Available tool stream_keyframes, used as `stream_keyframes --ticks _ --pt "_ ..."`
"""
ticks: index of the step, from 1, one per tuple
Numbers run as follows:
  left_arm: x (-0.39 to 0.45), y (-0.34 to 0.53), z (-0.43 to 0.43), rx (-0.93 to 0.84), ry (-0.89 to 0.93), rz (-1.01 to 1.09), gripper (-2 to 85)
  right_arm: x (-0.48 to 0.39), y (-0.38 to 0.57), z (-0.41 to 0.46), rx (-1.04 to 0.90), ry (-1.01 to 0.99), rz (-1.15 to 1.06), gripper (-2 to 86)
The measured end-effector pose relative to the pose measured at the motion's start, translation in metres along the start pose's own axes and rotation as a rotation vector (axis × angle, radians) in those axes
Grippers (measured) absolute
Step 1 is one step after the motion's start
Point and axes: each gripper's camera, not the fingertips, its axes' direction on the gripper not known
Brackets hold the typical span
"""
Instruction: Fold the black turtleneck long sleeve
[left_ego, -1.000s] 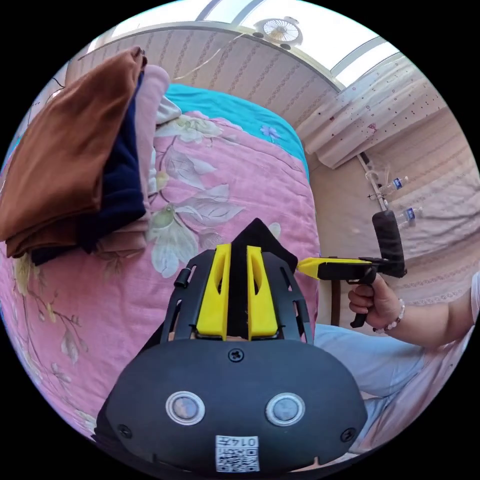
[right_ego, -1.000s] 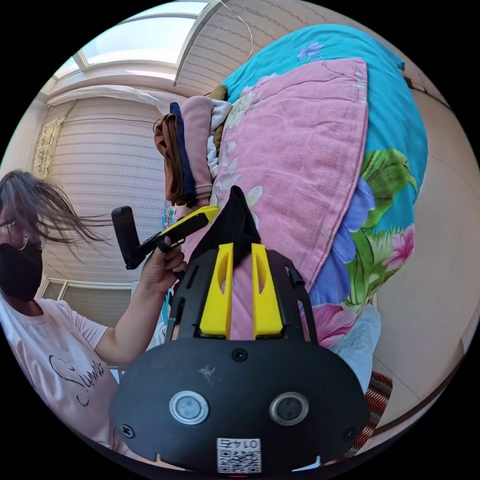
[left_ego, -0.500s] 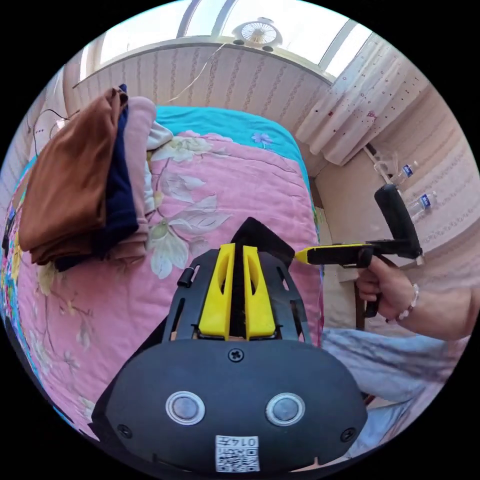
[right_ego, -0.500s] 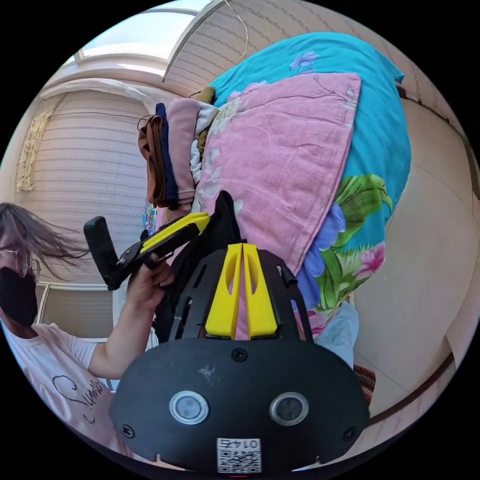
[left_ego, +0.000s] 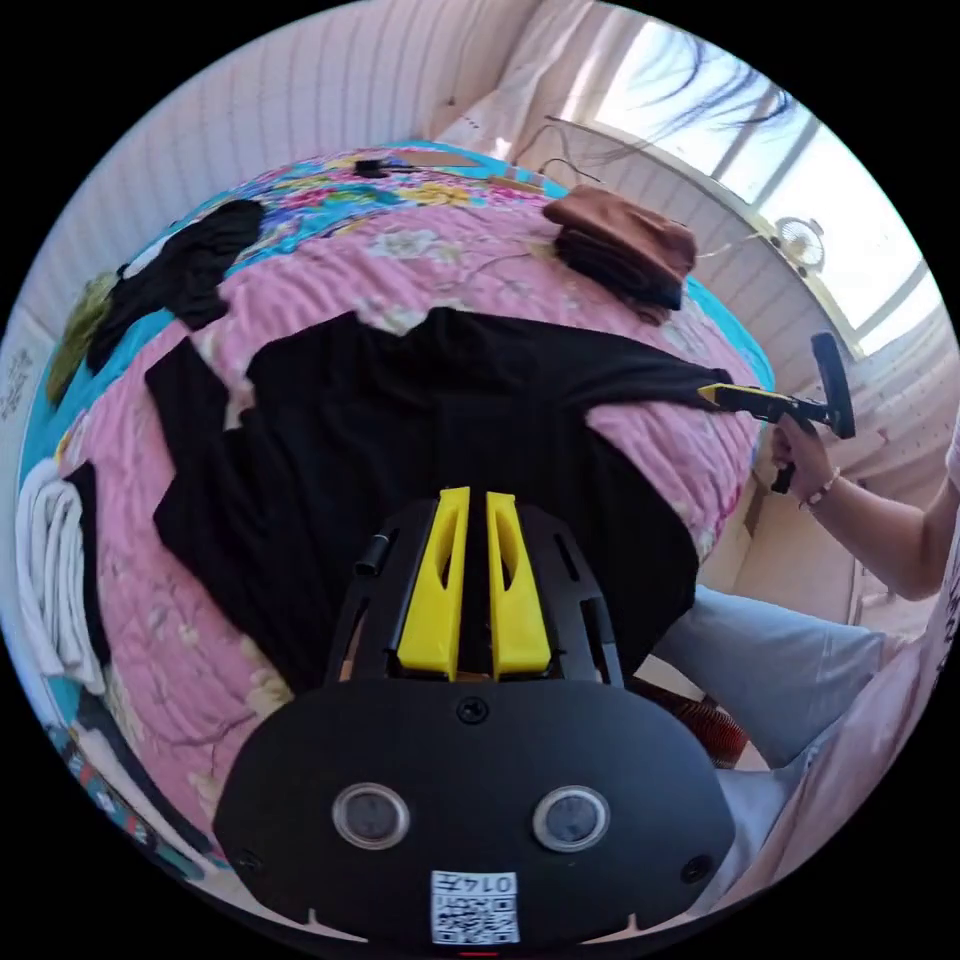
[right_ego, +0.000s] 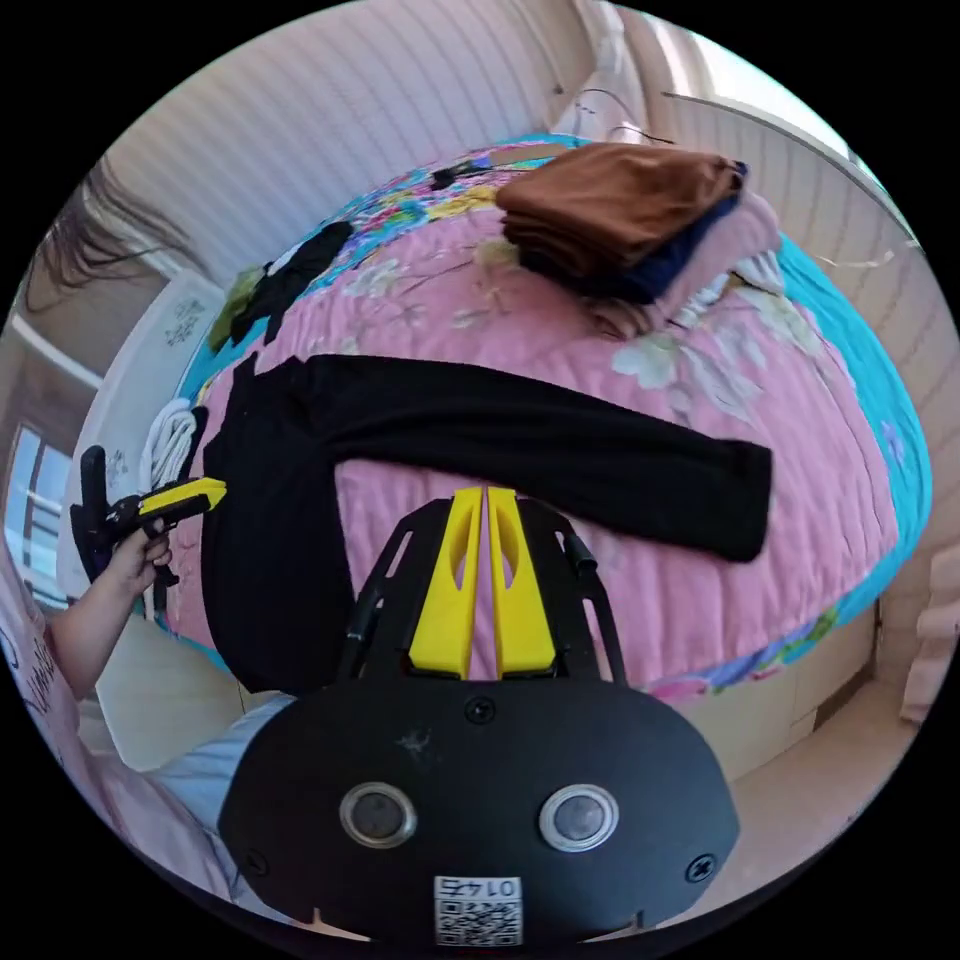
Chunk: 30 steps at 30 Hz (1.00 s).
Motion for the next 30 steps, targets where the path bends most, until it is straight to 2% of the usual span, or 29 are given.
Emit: stream_keyframes --ticks 1,3,4,6,8,11,15,18,20,22,25,30 --pt "-0.013 0.006 -0.012 0.021 -0.039 -0.011 1.9 -0.039 -0.032 0.018 -0.013 -0.077 -0.086 0.4" --pt "-0.056 0.026 -0.060 0.149 -0.279 -0.073 0.2 -0.100 -0.081 0.044 -0.038 -0.203 -0.201 0.5" --pt "-0.066 0.030 -0.069 0.188 -0.313 -0.091 0.0 -0.141 -0.115 0.059 -0.055 -0.276 -0.262 0.7" --pt "-0.109 0.043 -0.098 0.306 -0.300 -0.182 0.1 -0.206 -0.163 0.077 -0.067 -0.335 -0.361 0.9" --pt "-0.138 0.046 -0.108 0.340 -0.233 -0.239 0.7 -0.285 -0.224 0.106 -0.093 -0.379 -0.458 1.5" --pt "-0.179 0.046 -0.113 0.308 -0.195 -0.326 2.6 -0.365 -0.293 0.155 -0.205 -0.356 -0.496 3.6" --pt "-0.234 0.052 -0.103 0.113 -0.134 -0.407 5.3 -0.431 -0.360 0.209 -0.291 -0.328 -0.458 6.9" --pt "-0.252 0.064 -0.101 -0.008 -0.046 -0.377 3.3 -0.477 -0.398 0.242 -0.307 -0.254 -0.450 9.4" --pt "-0.253 0.077 -0.120 0.030 -0.064 -0.355 0.3 -0.501 -0.416 0.276 -0.357 -0.125 -0.422 9.2" --pt "-0.255 0.095 -0.148 0.086 -0.076 -0.366 -0.5 -0.514 -0.426 0.283 -0.376 -0.134 -0.398 7.6" --pt "-0.259 0.138 -0.199 0.172 -0.065 -0.434 -0.9 -0.550 -0.439 0.257 -0.335 -0.397 -0.459 1.7" --pt "-0.255 0.238 -0.283 0.303 -0.049 -0.663 -1.0 -0.650 -0.420 0.200 -0.298 -0.701 -0.671 0.1"
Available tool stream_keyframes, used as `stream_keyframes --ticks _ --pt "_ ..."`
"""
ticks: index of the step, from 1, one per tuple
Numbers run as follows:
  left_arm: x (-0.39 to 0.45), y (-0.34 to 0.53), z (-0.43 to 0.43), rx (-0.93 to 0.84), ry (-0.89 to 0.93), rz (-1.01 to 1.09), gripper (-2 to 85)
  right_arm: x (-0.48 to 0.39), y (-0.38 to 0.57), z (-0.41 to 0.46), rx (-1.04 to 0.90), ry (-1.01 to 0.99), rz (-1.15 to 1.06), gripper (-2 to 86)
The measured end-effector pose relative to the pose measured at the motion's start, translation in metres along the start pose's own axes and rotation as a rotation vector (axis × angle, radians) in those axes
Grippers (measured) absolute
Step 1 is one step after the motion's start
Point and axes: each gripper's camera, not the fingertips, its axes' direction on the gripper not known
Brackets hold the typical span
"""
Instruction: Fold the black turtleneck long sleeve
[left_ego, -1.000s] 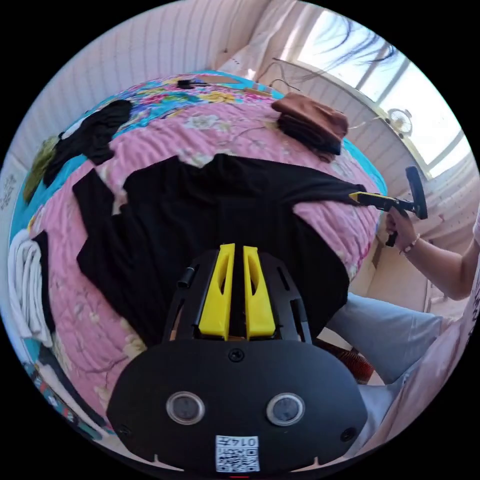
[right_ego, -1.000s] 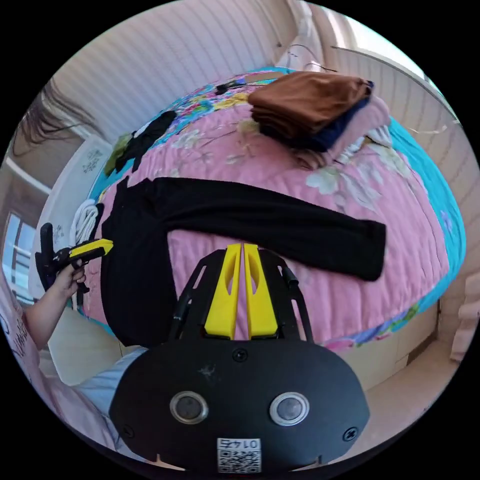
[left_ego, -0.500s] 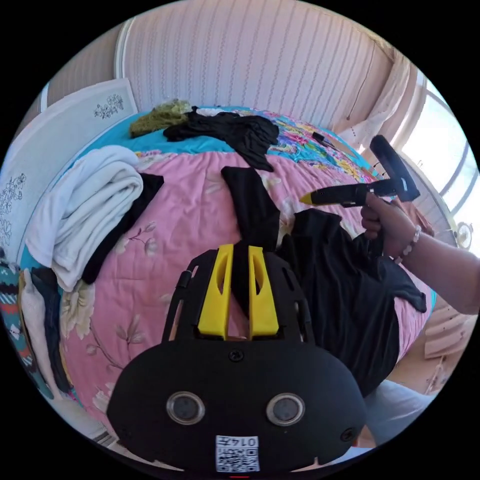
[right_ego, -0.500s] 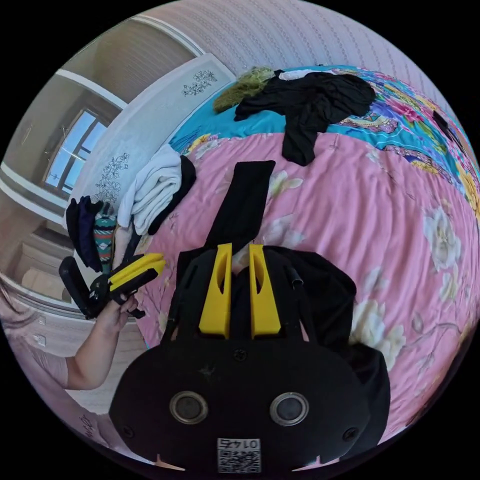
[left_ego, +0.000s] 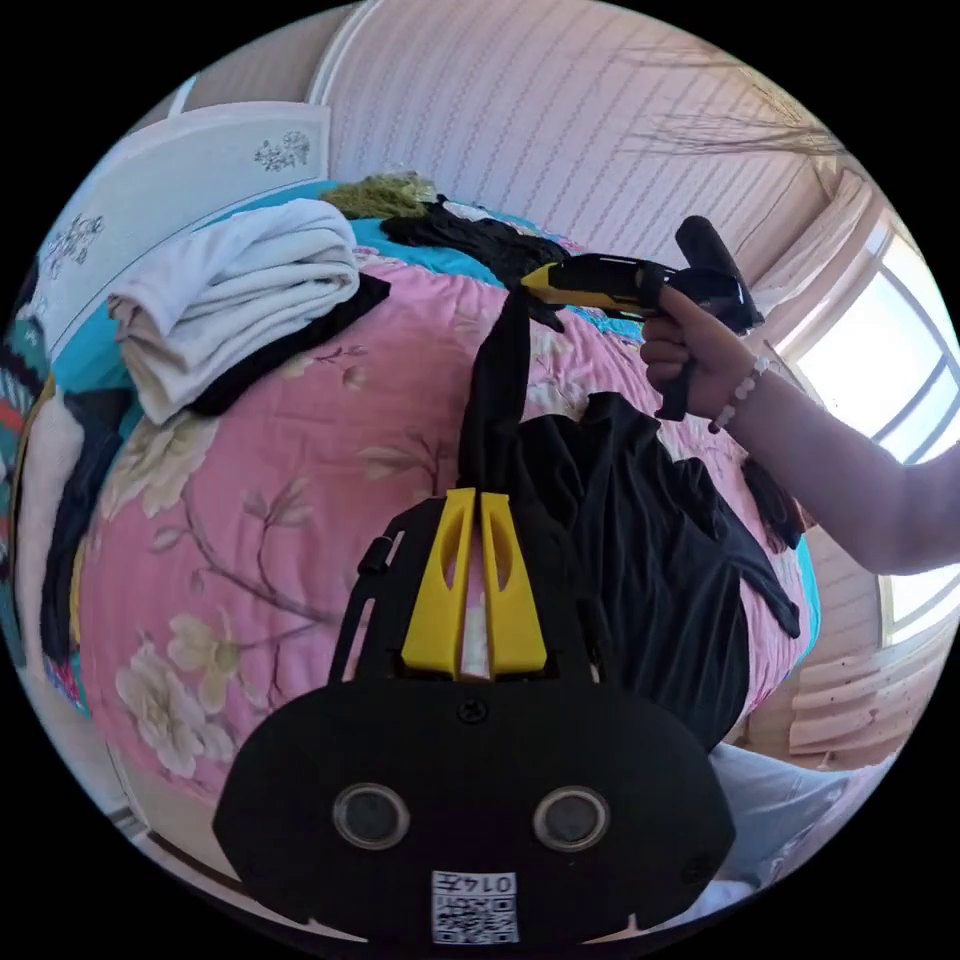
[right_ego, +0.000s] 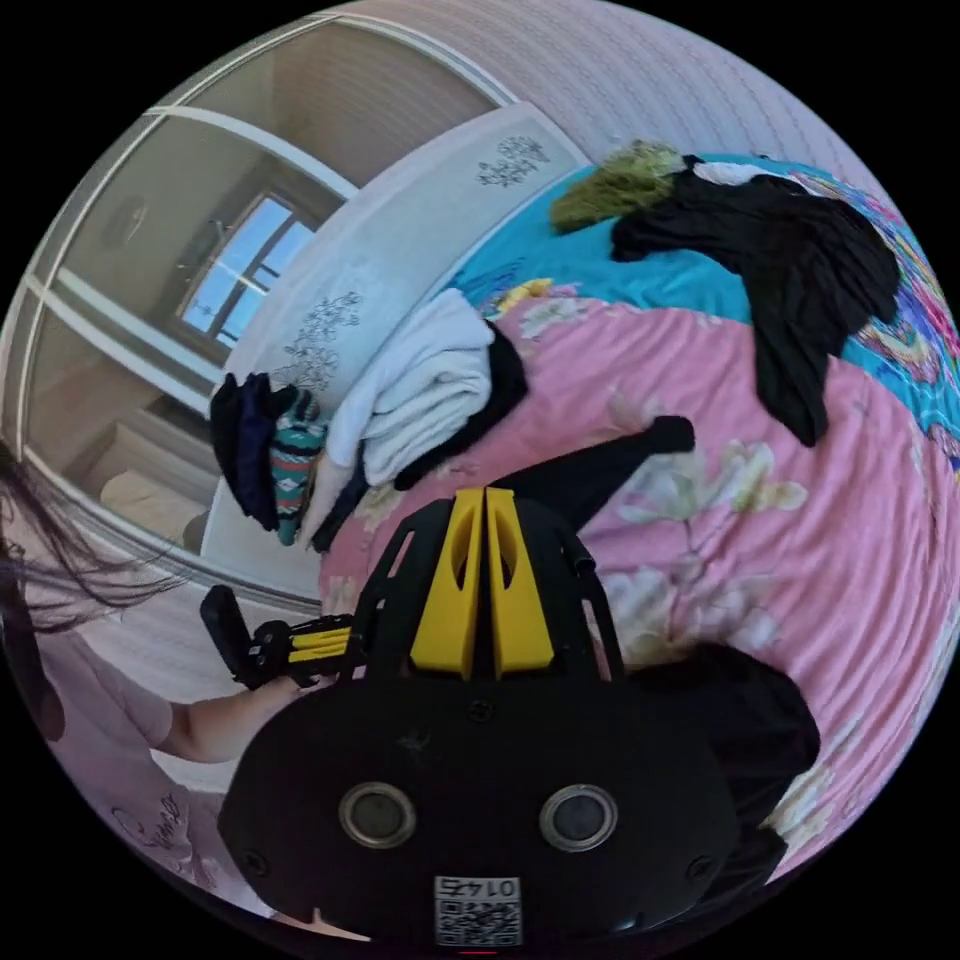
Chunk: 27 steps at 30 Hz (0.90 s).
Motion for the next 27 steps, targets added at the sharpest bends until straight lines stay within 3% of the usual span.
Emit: stream_keyframes --ticks 2,4,8,10,15,20,23,27 --pt "-0.019 0.027 -0.032 0.024 0.000 -0.112 -1.0 -0.068 -0.006 0.032 -0.046 -0.211 -0.129 0.0" --pt "-0.037 0.055 -0.060 0.022 -0.024 -0.206 -1.0 -0.118 0.002 0.075 -0.168 -0.282 -0.213 0.2" --pt "-0.086 0.110 -0.120 -0.041 -0.059 -0.414 -0.8 -0.202 0.055 0.174 -0.522 -0.128 -0.355 1.7" --pt "-0.104 0.122 -0.146 -0.037 -0.069 -0.458 -0.5 -0.220 0.070 0.186 -0.575 -0.107 -0.383 3.3" --pt "-0.134 0.100 -0.198 0.013 -0.087 -0.420 4.4 -0.225 0.057 0.169 -0.566 -0.087 -0.340 4.9" --pt "-0.124 0.036 -0.210 0.067 -0.112 -0.213 7.8 -0.217 0.012 0.127 -0.411 0.197 -0.309 5.3" --pt "-0.120 0.016 -0.191 -0.002 -0.159 -0.141 8.3 -0.208 -0.003 0.117 -0.380 0.302 -0.248 5.7" --pt "-0.144 0.020 -0.181 -0.077 -0.163 -0.206 6.0 -0.197 -0.020 0.123 -0.398 0.408 -0.202 6.8"
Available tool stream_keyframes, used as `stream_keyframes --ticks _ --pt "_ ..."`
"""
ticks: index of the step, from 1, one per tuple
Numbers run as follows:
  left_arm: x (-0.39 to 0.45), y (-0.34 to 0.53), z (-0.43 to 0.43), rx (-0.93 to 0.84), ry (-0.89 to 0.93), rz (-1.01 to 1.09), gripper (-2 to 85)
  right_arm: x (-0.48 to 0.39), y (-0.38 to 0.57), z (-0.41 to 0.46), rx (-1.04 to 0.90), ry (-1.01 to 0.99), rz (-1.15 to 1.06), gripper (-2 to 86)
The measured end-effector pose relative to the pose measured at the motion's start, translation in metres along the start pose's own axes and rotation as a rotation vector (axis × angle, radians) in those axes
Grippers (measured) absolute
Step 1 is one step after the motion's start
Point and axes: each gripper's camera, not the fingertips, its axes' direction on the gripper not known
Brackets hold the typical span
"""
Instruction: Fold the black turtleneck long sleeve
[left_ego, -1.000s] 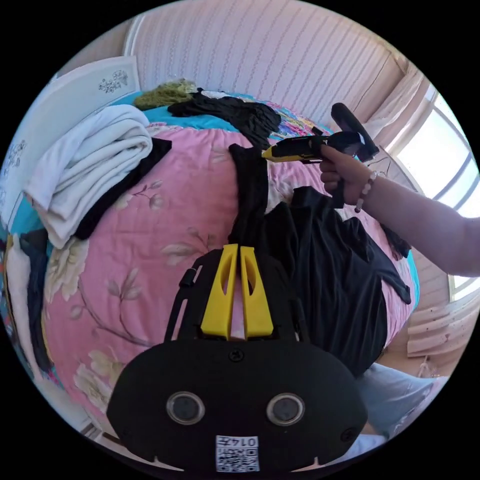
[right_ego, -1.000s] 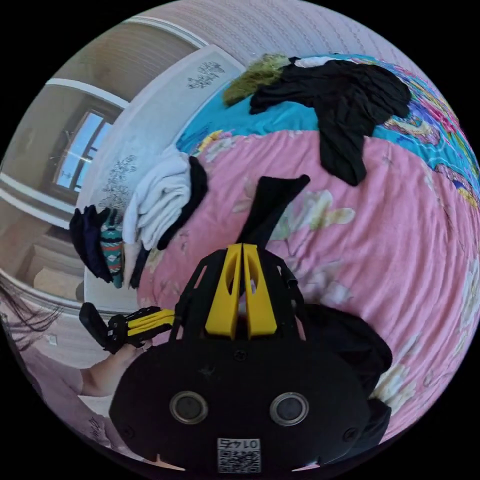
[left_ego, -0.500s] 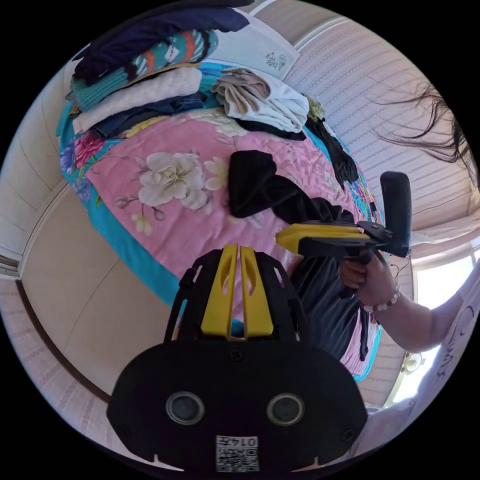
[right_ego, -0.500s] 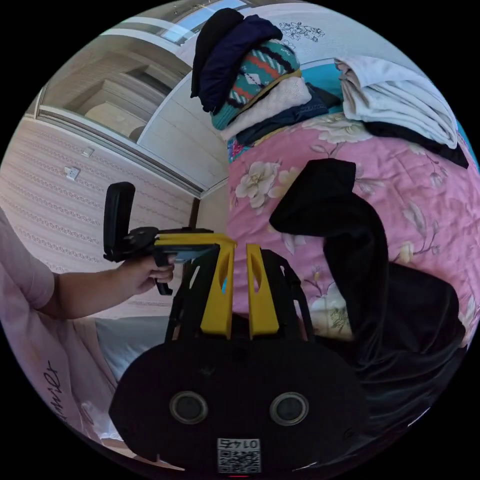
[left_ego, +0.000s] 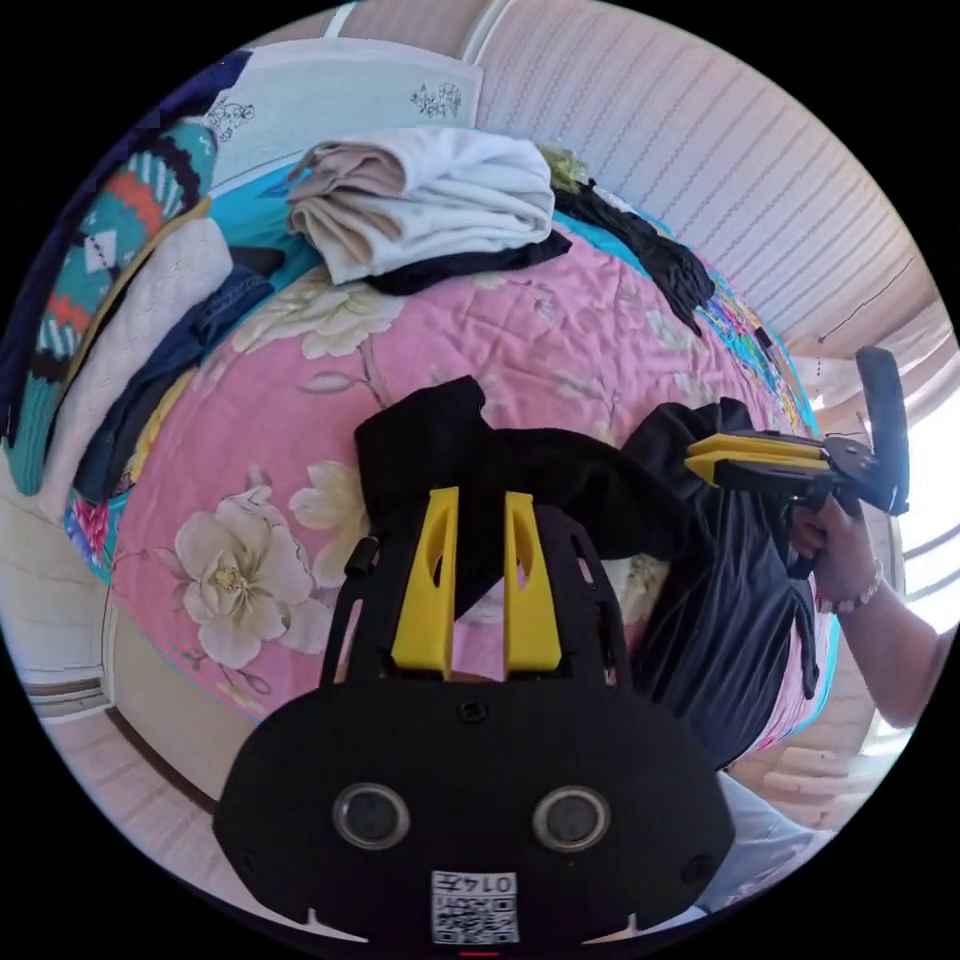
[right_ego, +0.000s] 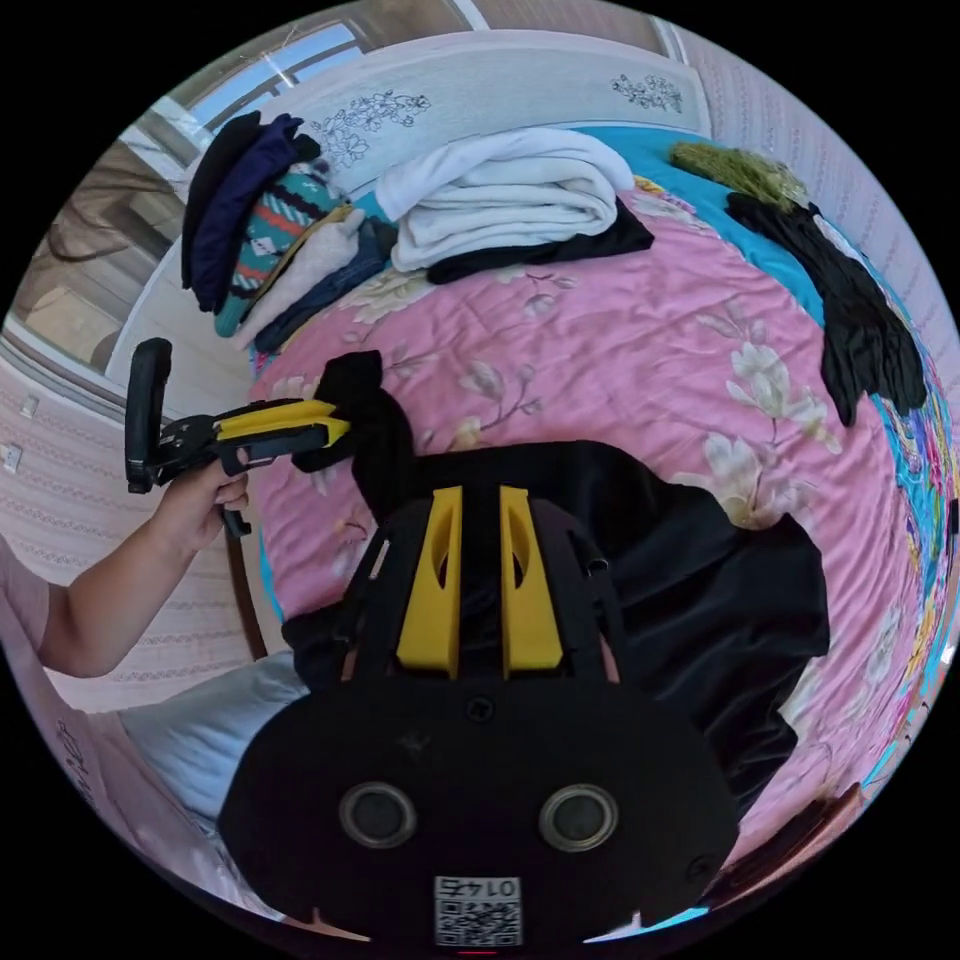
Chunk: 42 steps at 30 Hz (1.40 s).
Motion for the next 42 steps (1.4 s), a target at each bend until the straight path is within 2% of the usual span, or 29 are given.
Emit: stream_keyframes --ticks 5,7,10,13,17,23,25,27,29,31,32,35,38,40,42 --pt "-0.034 0.021 -0.065 0.120 0.084 -0.061 1.1 -0.009 -0.043 0.019 -0.013 0.091 -0.040 8.3" --pt "-0.049 0.032 -0.098 0.163 0.094 -0.082 0.3 -0.010 -0.055 0.036 -0.101 0.081 -0.054 5.5" --pt "-0.078 0.057 -0.155 0.239 0.110 -0.083 -0.5 -0.013 -0.065 0.023 -0.087 0.030 -0.060 1.3" --pt "-0.104 0.085 -0.201 0.318 0.084 -0.066 -0.9 -0.013 -0.068 -0.005 -0.003 -0.012 -0.045 0.2" --pt "-0.150 0.122 -0.244 0.406 0.123 -0.172 -1.0 -0.005 -0.075 -0.035 0.117 -0.045 0.030 -0.2" --pt "-0.199 0.166 -0.259 0.606 0.204 -0.220 -1.0 0.001 -0.083 -0.031 0.142 -0.051 0.114 -0.2" --pt "-0.218 0.170 -0.245 0.546 0.209 -0.274 -1.0 0.000 -0.088 -0.024 0.125 -0.045 0.121 -0.1" --pt "-0.242 0.174 -0.226 0.349 0.127 -0.383 -0.9 0.000 -0.093 -0.010 0.075 -0.030 0.137 -0.1" --pt "-0.260 0.185 -0.227 0.291 0.079 -0.509 -0.9 0.002 -0.098 0.007 0.014 -0.023 0.151 0.0" --pt "-0.269 0.193 -0.242 0.326 0.044 -0.610 -0.9 0.002 -0.099 0.010 0.018 -0.030 0.153 0.1" --pt "-0.266 0.188 -0.252 0.332 0.011 -0.606 -0.8 0.002 -0.101 0.011 0.017 -0.032 0.152 0.2" --pt "-0.247 0.143 -0.254 0.181 -0.068 -0.459 -0.4 0.001 -0.102 0.004 0.030 -0.011 0.175 0.8" --pt "-0.227 0.093 -0.241 0.133 -0.099 -0.308 3.6 -0.027 -0.097 -0.022 0.166 0.043 0.139 2.0" --pt "-0.227 0.069 -0.223 0.070 -0.133 -0.289 6.8 -0.059 -0.098 -0.024 0.174 -0.059 0.024 2.9" --pt "-0.235 0.054 -0.187 -0.075 -0.123 -0.287 8.1 -0.098 -0.100 -0.008 0.094 -0.209 -0.095 4.2"
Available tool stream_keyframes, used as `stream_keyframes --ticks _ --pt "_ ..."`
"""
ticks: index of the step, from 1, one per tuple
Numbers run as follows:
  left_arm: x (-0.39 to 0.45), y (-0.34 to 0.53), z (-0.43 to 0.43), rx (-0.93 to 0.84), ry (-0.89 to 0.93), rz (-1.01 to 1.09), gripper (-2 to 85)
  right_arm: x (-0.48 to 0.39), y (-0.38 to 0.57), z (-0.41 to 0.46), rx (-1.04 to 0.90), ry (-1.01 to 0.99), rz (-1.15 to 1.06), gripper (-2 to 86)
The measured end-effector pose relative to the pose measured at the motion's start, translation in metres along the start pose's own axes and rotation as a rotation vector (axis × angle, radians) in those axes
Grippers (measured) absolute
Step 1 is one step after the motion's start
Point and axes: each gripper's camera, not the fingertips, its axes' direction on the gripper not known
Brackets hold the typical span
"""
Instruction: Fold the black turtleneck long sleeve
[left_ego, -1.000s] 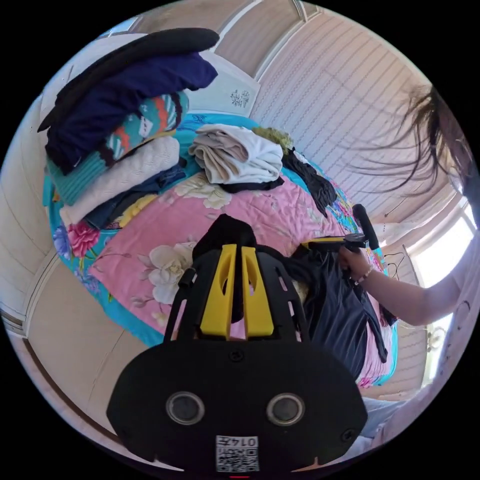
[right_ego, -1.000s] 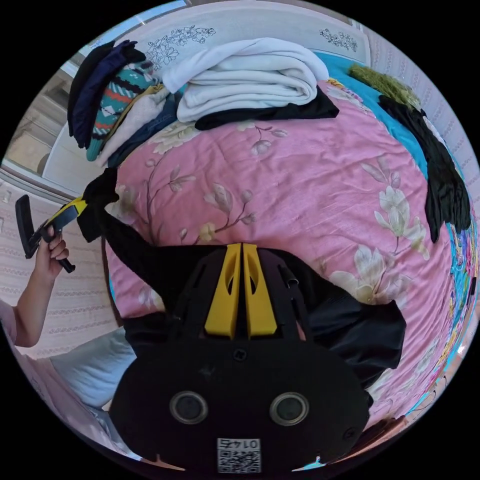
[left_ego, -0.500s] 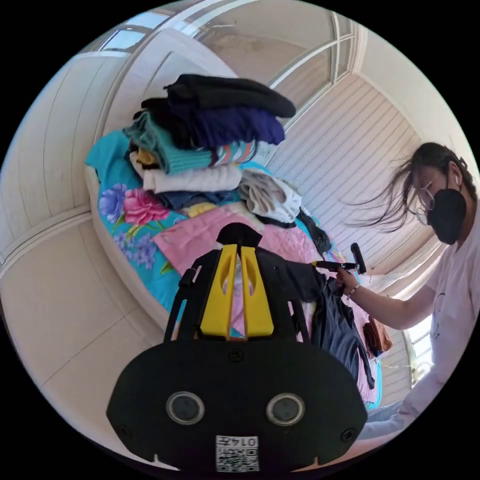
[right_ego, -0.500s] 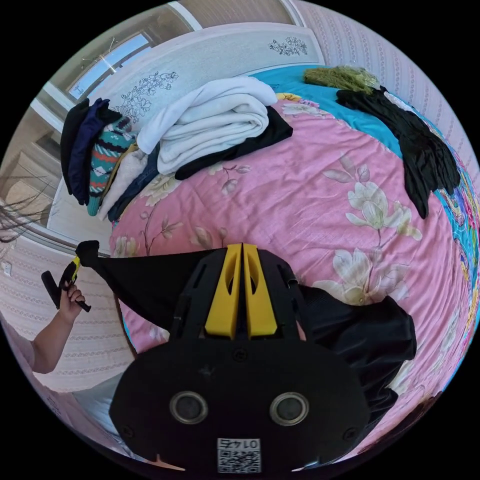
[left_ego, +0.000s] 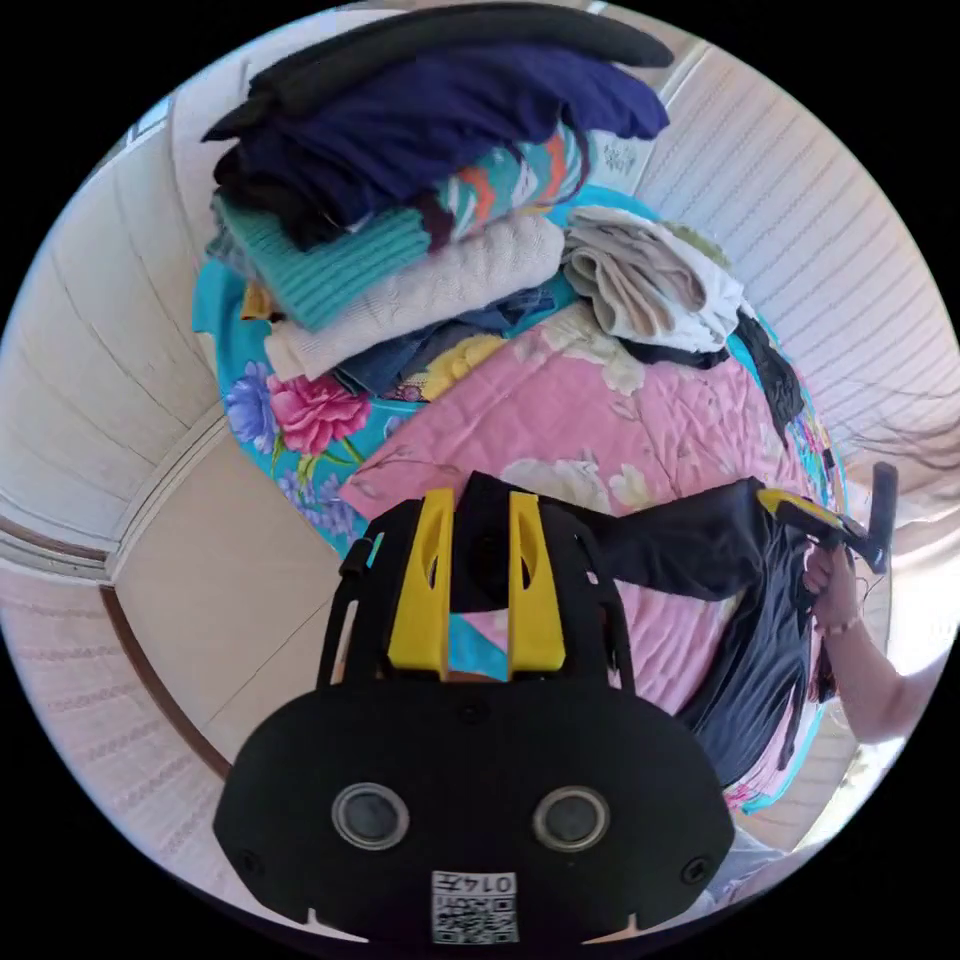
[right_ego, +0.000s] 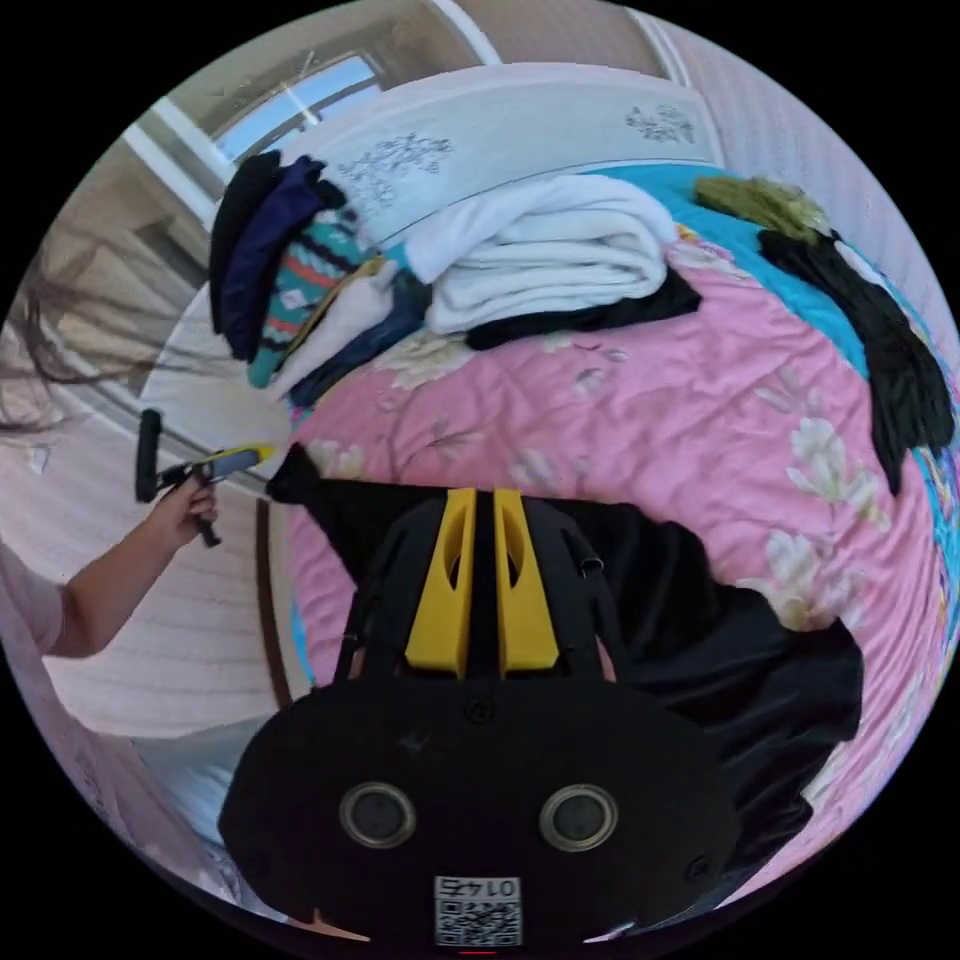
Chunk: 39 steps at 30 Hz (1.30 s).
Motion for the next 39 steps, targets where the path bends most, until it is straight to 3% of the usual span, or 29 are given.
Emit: stream_keyframes --ticks 2,5,11,15,18,21,26,29,32,39 --pt "-0.003 -0.001 0.010 0.003 0.009 -0.002 7.4 -0.042 0.002 0.041 -0.137 -0.107 -0.119 5.9" --pt "-0.013 0.004 -0.007 0.075 0.115 -0.016 2.2 -0.068 0.010 0.081 -0.242 -0.045 -0.186 4.7" --pt "-0.023 0.065 -0.065 0.309 0.174 0.045 0.0 -0.076 0.029 0.076 -0.242 -0.131 -0.243 1.4" --pt "-0.045 0.123 -0.050 0.283 0.098 -0.099 -0.7 -0.077 0.042 0.079 -0.309 -0.129 -0.298 2.6" --pt "-0.065 0.148 -0.031 0.245 0.177 -0.239 -0.7 -0.074 0.049 0.073 -0.323 -0.151 -0.317 5.0" --pt "-0.062 0.143 -0.015 0.235 0.189 -0.237 0.2 -0.068 0.049 0.053 -0.275 -0.126 -0.345 5.7" --pt "-0.047 0.102 0.036 0.183 0.290 -0.229 7.2 -0.006 0.043 0.013 -0.121 0.150 -0.152 6.9" --pt "-0.031 0.087 0.075 0.059 0.304 -0.206 7.2 0.034 0.054 0.012 -0.091 0.297 -0.005 8.1" --pt "-0.017 0.084 0.074 0.068 0.286 -0.191 1.6 0.063 0.071 0.045 -0.226 0.255 0.080 6.5" --pt "0.013 0.053 0.039 0.252 0.219 -0.088 -0.9 0.062 0.108 0.018 -0.100 0.209 0.040 0.3"
